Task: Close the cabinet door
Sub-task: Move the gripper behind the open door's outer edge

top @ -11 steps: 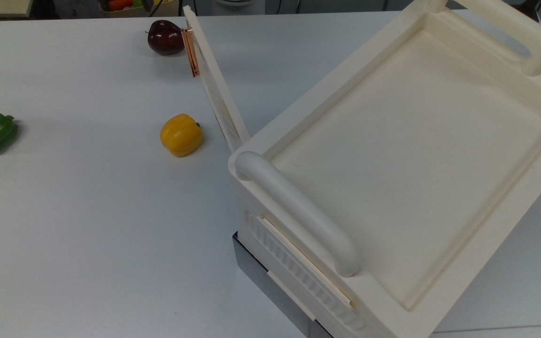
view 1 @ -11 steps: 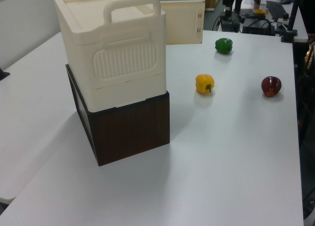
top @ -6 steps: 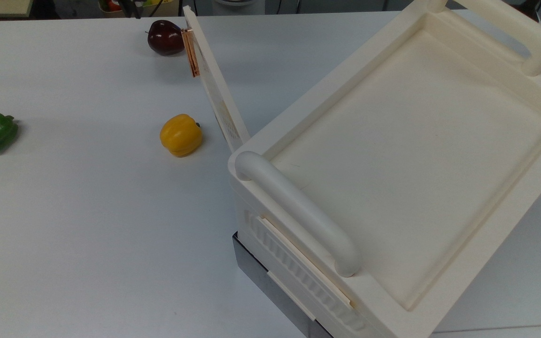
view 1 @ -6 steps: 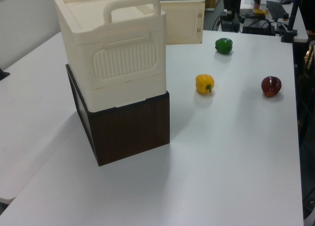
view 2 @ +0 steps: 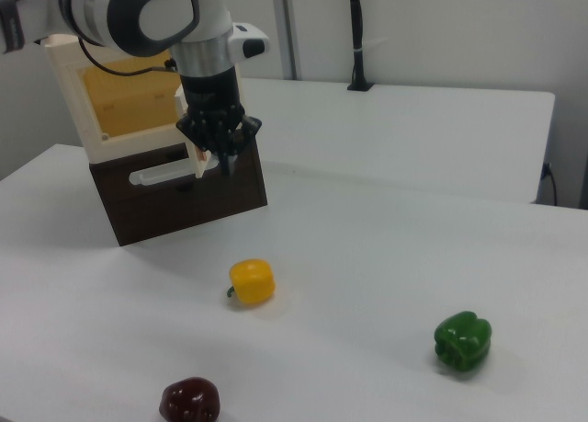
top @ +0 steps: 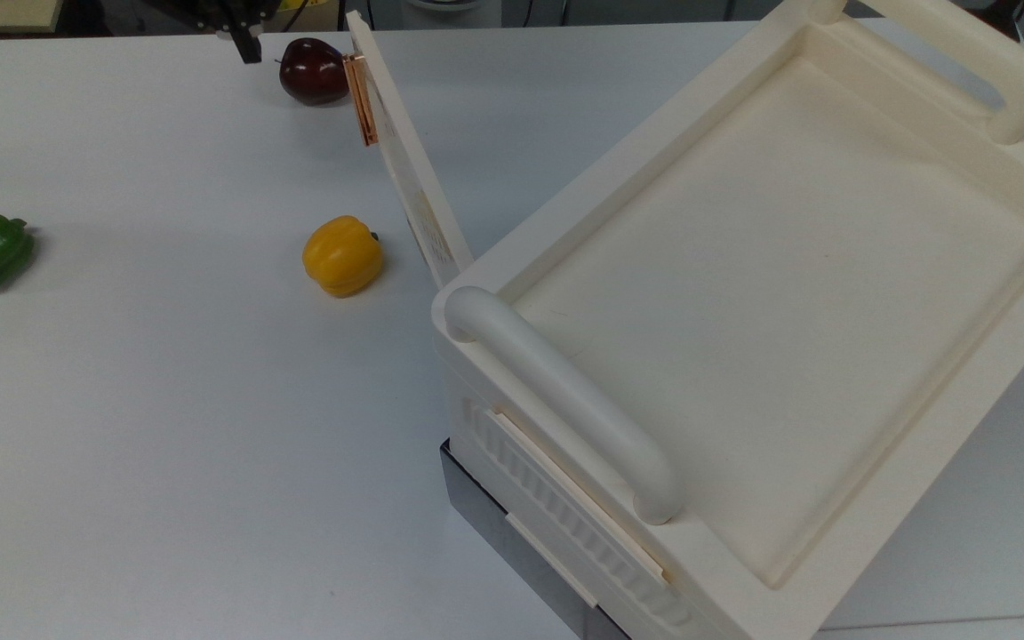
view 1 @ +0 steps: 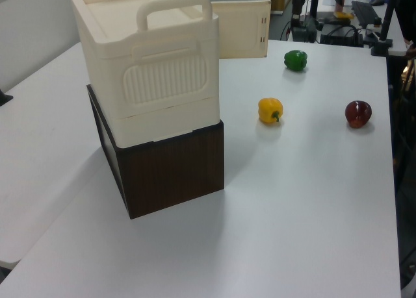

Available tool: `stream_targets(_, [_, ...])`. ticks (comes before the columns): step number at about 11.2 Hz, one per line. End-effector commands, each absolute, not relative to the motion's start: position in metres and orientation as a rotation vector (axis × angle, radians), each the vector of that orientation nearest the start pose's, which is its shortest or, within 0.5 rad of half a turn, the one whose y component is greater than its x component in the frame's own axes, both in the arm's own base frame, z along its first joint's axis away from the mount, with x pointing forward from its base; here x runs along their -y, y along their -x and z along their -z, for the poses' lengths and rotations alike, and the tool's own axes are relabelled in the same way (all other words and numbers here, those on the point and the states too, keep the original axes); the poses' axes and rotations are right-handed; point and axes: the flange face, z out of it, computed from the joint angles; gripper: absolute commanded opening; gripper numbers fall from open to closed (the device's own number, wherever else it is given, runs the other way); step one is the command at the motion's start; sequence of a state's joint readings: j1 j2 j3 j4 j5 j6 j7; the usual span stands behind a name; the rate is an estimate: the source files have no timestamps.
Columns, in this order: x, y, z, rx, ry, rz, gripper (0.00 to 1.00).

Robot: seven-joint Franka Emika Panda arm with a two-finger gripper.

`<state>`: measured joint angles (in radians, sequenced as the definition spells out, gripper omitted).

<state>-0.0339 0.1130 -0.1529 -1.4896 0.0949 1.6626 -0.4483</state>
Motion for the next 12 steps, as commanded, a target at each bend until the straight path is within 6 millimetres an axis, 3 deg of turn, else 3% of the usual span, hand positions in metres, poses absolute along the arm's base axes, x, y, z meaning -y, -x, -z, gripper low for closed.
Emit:
stream_targets(1, [0.094,-0.603,-0.618,0.852,2.995,0.336,0.00])
stream_targets(3, [0.091,-0.608,-0.626,1.128,2.827,0.502,0.00])
stream_targets(4, [0.085,-0.609,-0.628,1.184,2.791,0.527,0.00])
stream_targets(6, [0.063,-0.613,-0.632,1.252,2.755,0.543,0.00])
stream_targets(10, [0.051,-0.632,-0.626,1.336,2.747,0.663,0.00])
stream_targets(12, [0.033,-0.638,-0.622,1.373,2.730,0.674,0.00])
